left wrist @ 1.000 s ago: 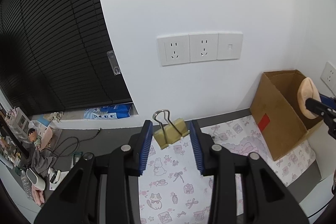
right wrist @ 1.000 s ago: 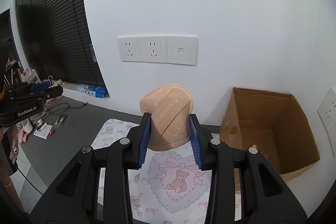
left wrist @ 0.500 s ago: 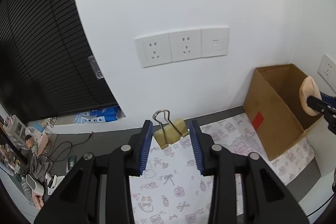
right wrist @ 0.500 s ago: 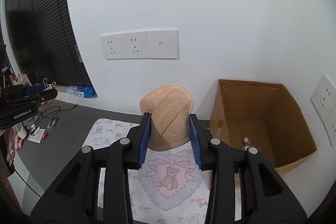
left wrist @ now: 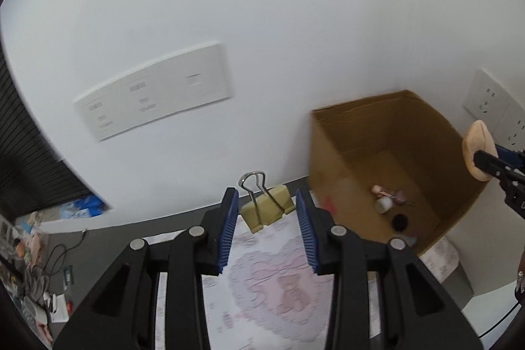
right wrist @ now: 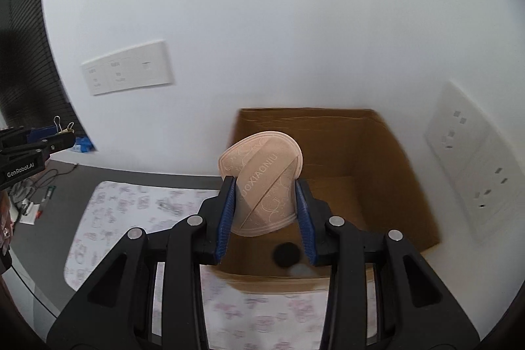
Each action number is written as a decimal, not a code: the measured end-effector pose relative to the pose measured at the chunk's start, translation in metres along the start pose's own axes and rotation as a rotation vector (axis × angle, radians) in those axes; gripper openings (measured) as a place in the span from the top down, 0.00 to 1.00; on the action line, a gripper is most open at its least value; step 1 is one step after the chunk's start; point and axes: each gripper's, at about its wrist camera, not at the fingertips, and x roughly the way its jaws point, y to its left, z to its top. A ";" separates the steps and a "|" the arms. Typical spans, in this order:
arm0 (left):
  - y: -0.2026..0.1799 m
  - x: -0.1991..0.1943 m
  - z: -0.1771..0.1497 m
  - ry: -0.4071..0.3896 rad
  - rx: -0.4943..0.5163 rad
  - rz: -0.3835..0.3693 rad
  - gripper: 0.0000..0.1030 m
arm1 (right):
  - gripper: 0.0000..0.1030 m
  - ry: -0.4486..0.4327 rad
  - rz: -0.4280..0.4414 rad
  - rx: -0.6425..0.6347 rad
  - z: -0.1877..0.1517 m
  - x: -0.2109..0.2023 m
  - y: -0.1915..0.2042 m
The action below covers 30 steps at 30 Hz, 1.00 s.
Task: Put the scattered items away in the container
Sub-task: 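Lift and carry the clip and sponge over the box with both grippers, then open both grippers to drop the clip and sponge into the box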
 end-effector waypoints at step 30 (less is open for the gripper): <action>-0.127 0.095 0.045 0.139 0.200 -0.126 0.19 | 0.41 0.036 -0.084 0.136 -0.009 0.036 -0.127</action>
